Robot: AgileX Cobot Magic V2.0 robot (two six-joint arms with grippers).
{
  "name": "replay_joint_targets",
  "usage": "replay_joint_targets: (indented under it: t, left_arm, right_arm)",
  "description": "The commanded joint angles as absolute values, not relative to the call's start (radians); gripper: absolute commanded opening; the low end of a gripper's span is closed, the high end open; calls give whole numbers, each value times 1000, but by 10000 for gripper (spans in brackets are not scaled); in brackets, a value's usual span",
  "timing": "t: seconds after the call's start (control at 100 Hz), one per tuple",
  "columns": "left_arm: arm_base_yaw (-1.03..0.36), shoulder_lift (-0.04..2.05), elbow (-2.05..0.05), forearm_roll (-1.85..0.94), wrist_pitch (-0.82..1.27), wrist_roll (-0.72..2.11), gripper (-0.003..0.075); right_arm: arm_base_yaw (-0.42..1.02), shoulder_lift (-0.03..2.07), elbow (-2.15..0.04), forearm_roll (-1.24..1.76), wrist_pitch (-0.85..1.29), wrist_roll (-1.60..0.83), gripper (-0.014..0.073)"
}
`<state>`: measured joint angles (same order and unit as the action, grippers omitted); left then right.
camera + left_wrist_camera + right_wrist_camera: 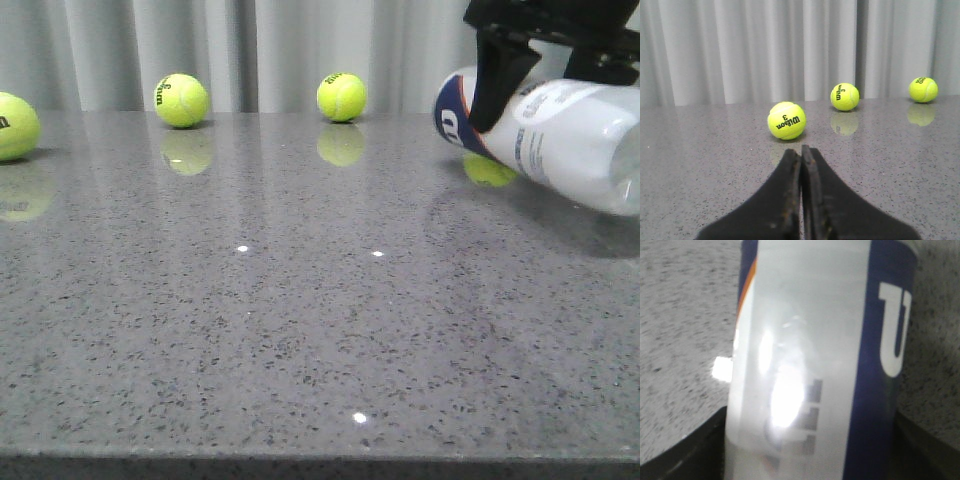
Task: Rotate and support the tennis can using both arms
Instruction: 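Lift the can with the right gripper and carry it toward the center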
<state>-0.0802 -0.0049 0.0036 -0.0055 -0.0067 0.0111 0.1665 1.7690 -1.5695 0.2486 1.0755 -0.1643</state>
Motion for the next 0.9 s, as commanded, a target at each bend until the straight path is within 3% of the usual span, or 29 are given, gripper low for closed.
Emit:
replay_joint_targets:
  t: [0.0, 0.26, 0.58, 0.89]
  left_arm:
    - [-79, -38, 46, -7, -83, 0, -20]
    - [-79, -38, 46, -7, -83, 0, -20]
    - [-79, -38, 46, -7, -83, 0, -20]
    - [-79, -38, 46, -7, -83, 0, -20]
  right_arm:
    - [173, 1718, -1682, 254, 1138, -257, 172]
    - [270, 1721, -1865, 254, 1167, -602, 172]
    - [474, 1765, -1878, 252, 1018, -1153, 172]
    - [535, 1895, -1878, 187, 965, -1205, 172]
